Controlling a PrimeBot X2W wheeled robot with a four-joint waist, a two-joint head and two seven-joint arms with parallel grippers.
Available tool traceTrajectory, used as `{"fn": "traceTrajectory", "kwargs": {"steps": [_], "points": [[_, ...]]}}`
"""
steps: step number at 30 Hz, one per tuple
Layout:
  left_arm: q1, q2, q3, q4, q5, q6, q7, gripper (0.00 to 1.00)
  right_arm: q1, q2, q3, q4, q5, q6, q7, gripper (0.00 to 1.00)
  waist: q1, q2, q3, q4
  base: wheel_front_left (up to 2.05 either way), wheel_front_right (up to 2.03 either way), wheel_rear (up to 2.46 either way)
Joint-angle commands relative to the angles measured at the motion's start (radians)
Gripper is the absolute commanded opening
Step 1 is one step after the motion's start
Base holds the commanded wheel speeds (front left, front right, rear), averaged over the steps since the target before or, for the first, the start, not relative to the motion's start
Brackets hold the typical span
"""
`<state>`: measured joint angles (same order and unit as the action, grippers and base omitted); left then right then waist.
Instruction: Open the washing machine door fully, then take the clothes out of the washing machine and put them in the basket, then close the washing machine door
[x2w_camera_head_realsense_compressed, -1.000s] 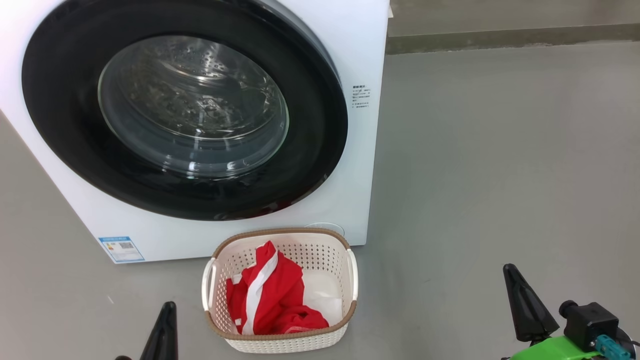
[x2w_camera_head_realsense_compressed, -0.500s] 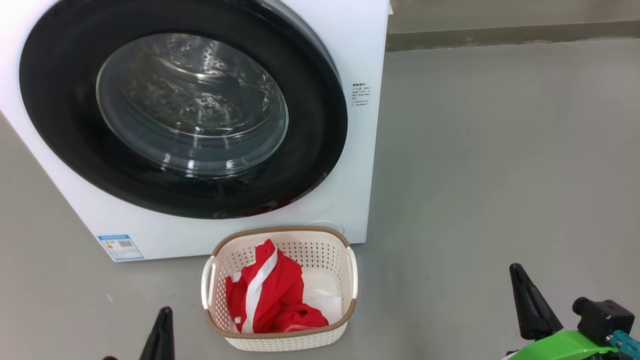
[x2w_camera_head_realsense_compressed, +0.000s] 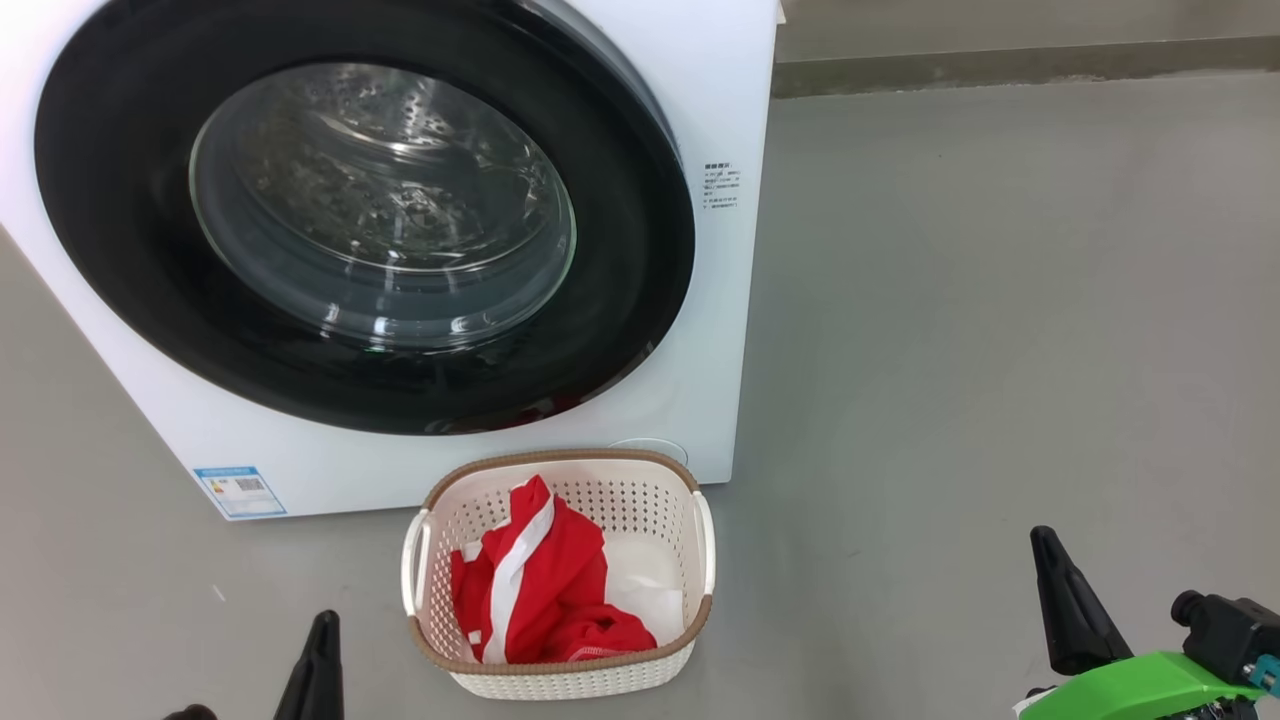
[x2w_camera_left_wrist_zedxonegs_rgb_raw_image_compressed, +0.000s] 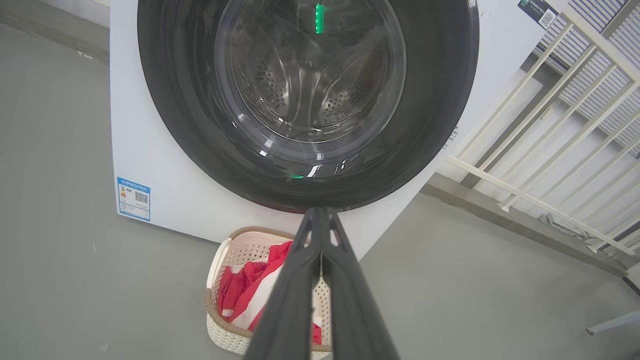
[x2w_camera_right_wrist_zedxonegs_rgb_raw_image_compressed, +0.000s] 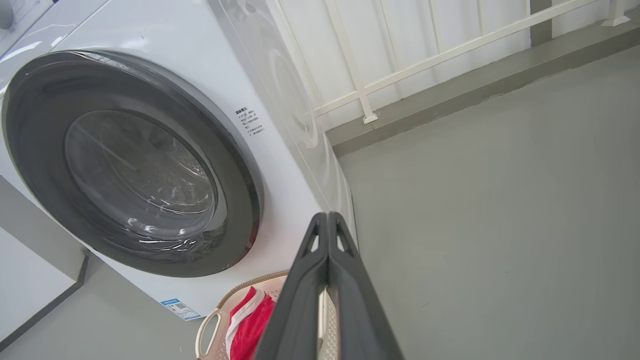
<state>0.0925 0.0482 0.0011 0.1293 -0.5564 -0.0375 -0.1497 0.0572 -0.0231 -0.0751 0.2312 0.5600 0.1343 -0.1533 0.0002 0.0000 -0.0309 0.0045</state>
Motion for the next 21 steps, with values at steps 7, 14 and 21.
{"fn": "traceTrajectory", "kwargs": {"steps": [7, 14, 21], "points": [[-0.058, 0.005, 0.027, -0.009, -0.102, -0.018, 0.025, 0.00, -0.060, -0.014, -0.003, -0.019, 0.100, -0.001, 0.022, 0.00, -0.0002, 0.0000, 0.003, 0.000, 0.00, 0.00, 0.00], [-0.070, 0.005, 0.034, 0.002, -0.183, -0.024, 0.045, 0.00, -0.069, -0.015, -0.006, -0.017, 0.180, -0.001, 0.043, 0.00, -0.0002, 0.0000, 0.005, -0.001, 0.00, 0.00, 0.00], [-0.082, 0.005, 0.041, 0.012, -0.263, -0.031, 0.065, 0.00, -0.078, -0.016, -0.009, -0.014, 0.260, -0.002, 0.064, 0.00, -0.0002, 0.0000, 0.008, -0.001, 0.00, 0.00, 0.00]]}}
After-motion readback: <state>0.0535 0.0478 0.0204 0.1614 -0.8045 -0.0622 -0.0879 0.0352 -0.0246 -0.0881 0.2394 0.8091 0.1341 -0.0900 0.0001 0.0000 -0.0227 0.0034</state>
